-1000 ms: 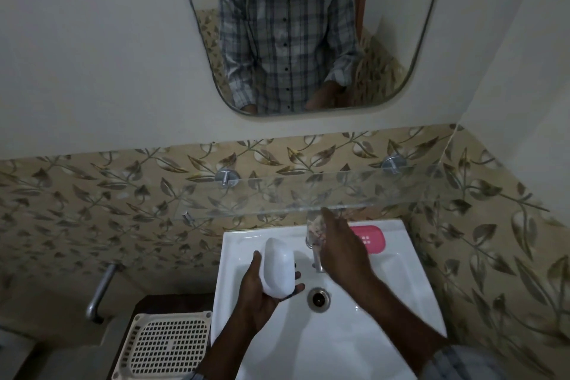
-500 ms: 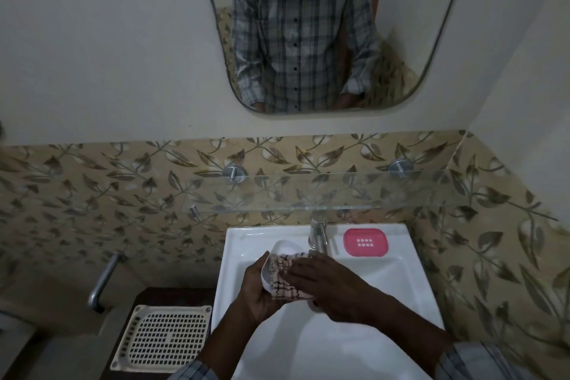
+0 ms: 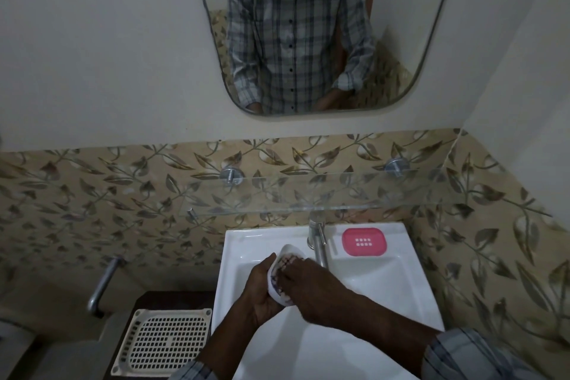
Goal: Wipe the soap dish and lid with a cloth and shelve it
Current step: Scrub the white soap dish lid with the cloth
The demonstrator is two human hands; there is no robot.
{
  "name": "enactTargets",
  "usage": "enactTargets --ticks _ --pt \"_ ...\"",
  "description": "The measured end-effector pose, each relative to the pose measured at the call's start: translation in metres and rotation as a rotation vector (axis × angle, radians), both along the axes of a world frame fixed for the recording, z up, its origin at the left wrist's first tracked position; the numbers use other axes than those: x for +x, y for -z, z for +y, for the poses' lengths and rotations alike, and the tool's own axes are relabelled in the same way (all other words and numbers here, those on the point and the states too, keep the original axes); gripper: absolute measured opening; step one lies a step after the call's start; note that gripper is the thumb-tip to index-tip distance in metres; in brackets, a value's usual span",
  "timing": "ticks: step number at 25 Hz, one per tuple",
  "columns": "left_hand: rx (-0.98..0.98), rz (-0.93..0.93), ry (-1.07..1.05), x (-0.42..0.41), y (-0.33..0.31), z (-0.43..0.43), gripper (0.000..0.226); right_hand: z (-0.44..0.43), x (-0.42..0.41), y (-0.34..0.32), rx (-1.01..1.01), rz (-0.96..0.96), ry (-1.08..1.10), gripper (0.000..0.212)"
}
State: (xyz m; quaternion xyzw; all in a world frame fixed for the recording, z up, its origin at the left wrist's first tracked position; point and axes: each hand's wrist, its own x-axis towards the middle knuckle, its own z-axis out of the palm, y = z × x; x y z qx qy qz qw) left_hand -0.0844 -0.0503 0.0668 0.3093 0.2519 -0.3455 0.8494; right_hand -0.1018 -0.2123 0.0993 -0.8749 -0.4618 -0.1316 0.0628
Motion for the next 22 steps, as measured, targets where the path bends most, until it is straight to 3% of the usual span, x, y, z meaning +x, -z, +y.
enactTargets --ticks 3,6,7,10,11,13,14,15,17,19,22 --pt "-0.024 0.004 0.027 -0.005 -0.003 0.003 0.051 -0.011 0.005 -0.001 -0.040 -0.035 -0.076 0.036" --pt "0.002 0.009 -0.001 -0.006 -0.002 -0.007 0.038 -0.008 0.016 -0.009 -0.102 -0.022 0.077 0.020" --pt "0.029 0.003 -0.011 -0.004 0.002 -0.007 0.043 -0.003 0.017 -0.009 -0.132 0.032 0.070 0.016" --pt "0.029 0.024 -0.060 -0.005 -0.004 -0.002 0.043 -0.010 0.017 -0.007 0.005 0.329 -0.154 0.044" --pt "0.013 0.025 -0.046 -0.004 -0.004 0.002 0.047 -0.017 0.018 -0.009 0.018 0.340 -0.203 0.053" --pt "-0.062 0.062 -0.039 -0.003 -0.008 0.003 0.041 -0.022 0.018 -0.011 -0.069 0.095 -0.196 0.050" --pt "-0.075 0.061 -0.047 -0.002 -0.009 0.000 0.038 -0.017 0.017 -0.010 -0.119 -0.039 -0.095 0.041" --pt "-0.041 0.041 -0.058 0.000 -0.008 -0.003 0.041 -0.007 0.014 -0.013 -0.188 -0.046 0.036 0.033" --pt "0.025 -0.037 -0.056 0.001 -0.007 -0.011 0.056 0.012 0.008 -0.024 -0.206 0.148 0.239 0.018" --pt "0.038 -0.102 -0.077 0.001 -0.008 -0.014 0.068 0.014 0.016 -0.035 -0.060 0.414 0.347 0.013" --pt "0.150 -0.210 -0.019 0.002 -0.011 -0.003 0.061 -0.008 0.030 -0.047 0.566 1.187 0.477 0.011"
